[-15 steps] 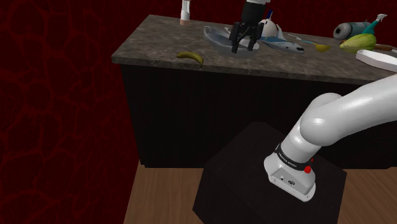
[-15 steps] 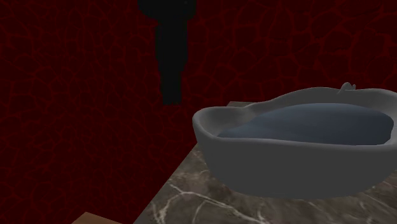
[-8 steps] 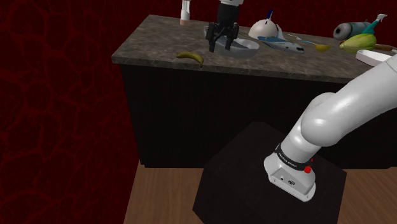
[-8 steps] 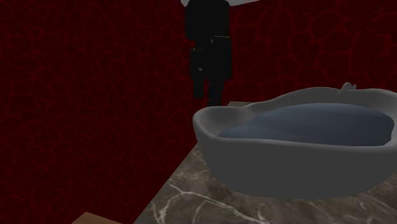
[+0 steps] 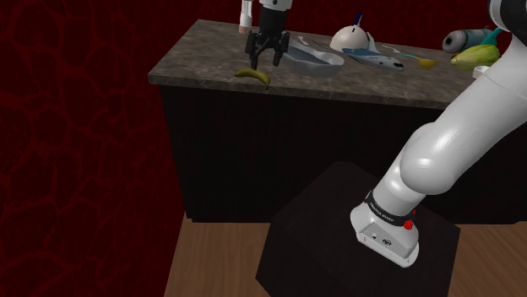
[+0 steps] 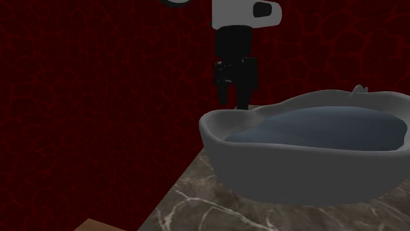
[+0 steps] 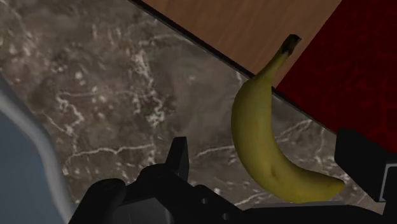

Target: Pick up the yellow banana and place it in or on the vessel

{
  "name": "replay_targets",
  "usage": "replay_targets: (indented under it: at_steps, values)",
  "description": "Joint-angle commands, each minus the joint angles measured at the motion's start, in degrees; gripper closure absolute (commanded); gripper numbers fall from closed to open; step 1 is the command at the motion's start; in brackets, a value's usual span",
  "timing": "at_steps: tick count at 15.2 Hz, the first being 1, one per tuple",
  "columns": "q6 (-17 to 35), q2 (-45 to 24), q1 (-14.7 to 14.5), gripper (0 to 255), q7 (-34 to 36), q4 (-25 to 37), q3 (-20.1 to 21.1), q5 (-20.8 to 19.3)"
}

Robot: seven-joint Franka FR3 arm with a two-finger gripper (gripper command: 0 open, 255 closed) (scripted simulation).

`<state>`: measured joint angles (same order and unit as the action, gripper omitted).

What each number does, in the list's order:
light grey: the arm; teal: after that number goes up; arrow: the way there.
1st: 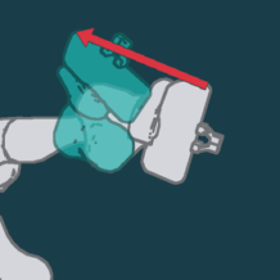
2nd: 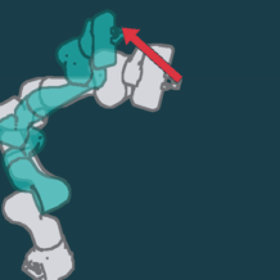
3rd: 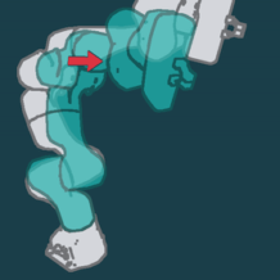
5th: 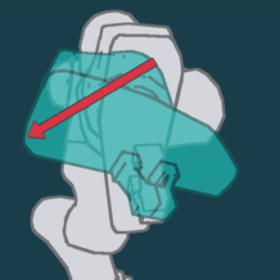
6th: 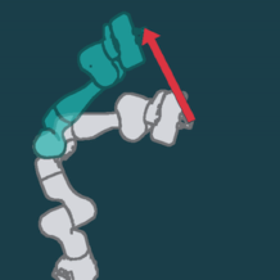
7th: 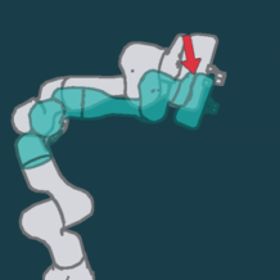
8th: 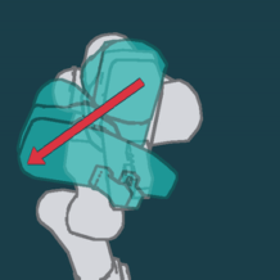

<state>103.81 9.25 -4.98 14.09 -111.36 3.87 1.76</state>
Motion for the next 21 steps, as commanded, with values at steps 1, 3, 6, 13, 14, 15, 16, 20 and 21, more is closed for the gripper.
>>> replay_targets:
  at_steps: [1, 3, 6, 13, 14, 15, 16, 20, 21]
  values:
    - [1.54, -0.3, -0.08, 0, 0.06, -1.16, 0.11, 0.02]
    - [3.07, -0.43, -0.1, 0, 0.06, -2.56, 0.13, 0.03]
    - [5.03, -0.65, -0.12, 0, 0.06, -4.3, 0.17, 0.04]
    - [5.02, -0.67, -0.12, 0, 0.07, -4.28, 0.17, 0.04]
    - [5.02, -0.67, -0.12, 255, 0.07, -4.28, 0.17, 0.04]
    - [5.02, -0.67, -0.12, 255, 0.07, -4.28, 0.17, 0.04]
    - [5.02, -0.67, -0.12, 255, 0.07, -4.28, 0.17, 0.04]
    - [5.23, -0.12, -0.12, 255, 0.01, -5.04, 0.15, 0.08]
    - [5.17, 0.0, -0.11, 255, -0.02, -5.1, 0.13, 0.09]
